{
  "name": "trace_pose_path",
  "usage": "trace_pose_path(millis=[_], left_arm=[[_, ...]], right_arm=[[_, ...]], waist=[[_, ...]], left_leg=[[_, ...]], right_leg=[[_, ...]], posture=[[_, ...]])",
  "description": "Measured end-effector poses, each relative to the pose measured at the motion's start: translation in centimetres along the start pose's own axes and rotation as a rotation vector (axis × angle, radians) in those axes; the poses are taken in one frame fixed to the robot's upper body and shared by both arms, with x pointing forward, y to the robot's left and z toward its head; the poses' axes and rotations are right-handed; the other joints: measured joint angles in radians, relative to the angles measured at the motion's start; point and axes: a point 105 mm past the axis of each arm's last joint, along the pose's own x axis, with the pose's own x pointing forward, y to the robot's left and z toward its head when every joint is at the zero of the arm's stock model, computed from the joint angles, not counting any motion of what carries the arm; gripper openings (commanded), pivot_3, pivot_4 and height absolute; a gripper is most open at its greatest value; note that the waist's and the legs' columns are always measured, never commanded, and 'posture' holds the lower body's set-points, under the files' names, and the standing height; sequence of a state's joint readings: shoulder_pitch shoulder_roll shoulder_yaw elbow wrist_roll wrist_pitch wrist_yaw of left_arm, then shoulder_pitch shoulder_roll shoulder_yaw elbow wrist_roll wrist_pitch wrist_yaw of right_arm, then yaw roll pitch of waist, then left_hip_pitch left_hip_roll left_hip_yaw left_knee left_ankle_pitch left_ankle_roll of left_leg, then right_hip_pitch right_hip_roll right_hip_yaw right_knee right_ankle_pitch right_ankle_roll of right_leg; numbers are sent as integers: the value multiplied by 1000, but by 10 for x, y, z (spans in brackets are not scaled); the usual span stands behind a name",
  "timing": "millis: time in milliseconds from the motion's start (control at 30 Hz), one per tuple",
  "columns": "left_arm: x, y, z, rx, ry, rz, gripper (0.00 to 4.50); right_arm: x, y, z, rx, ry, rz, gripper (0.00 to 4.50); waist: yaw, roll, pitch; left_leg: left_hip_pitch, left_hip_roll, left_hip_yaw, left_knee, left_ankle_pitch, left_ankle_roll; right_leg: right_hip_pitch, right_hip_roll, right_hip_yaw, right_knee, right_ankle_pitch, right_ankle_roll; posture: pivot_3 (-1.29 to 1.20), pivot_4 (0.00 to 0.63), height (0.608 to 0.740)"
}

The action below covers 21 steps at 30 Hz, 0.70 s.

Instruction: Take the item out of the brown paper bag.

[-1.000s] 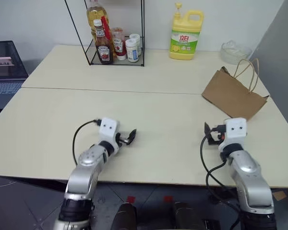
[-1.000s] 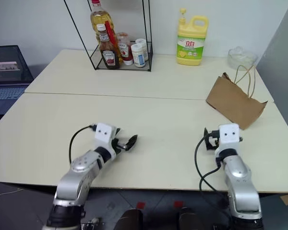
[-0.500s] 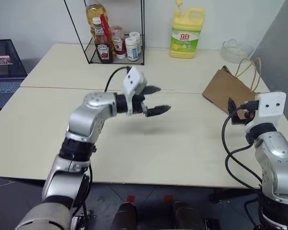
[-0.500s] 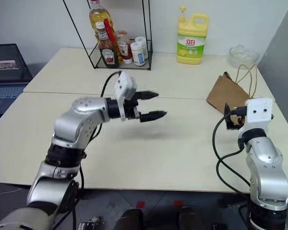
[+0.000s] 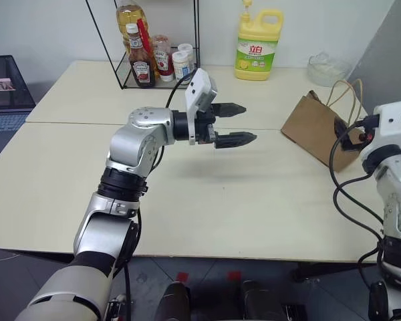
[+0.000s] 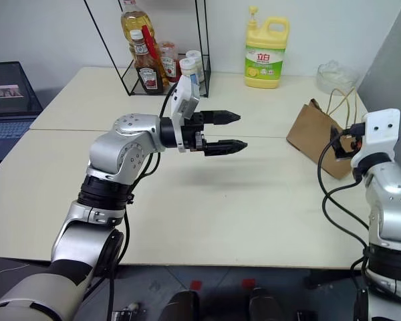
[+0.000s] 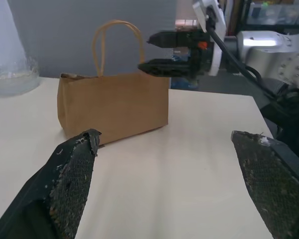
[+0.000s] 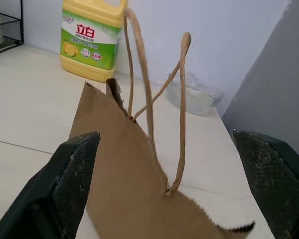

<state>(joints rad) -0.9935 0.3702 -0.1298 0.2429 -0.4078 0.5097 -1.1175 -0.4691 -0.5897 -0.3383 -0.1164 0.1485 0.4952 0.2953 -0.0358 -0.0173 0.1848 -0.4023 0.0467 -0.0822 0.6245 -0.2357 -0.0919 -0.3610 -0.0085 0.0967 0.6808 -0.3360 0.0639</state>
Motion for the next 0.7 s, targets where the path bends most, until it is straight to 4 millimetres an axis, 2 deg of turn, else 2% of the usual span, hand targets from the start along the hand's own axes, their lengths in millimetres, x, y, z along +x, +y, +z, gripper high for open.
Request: trace_pose_path(millis=[533,700], left_arm=[[-4,4,-1,10,-4,45,4491],[-24,4,-8,-33,11,88,4491]], right_arm=[[27,-1,0,60,-18,75,4500],[33,-4,0,66,-20,89,4500]], waist=[[-1,0,0],[-6,1,1]], left_leg=[[0,0,0,1,0,0],[0,0,0,1,0,0]], right_leg=[[0,0,0,0,0,0],[0,0,0,1,0,0]], posture=[[0,150,740],[0,150,740]])
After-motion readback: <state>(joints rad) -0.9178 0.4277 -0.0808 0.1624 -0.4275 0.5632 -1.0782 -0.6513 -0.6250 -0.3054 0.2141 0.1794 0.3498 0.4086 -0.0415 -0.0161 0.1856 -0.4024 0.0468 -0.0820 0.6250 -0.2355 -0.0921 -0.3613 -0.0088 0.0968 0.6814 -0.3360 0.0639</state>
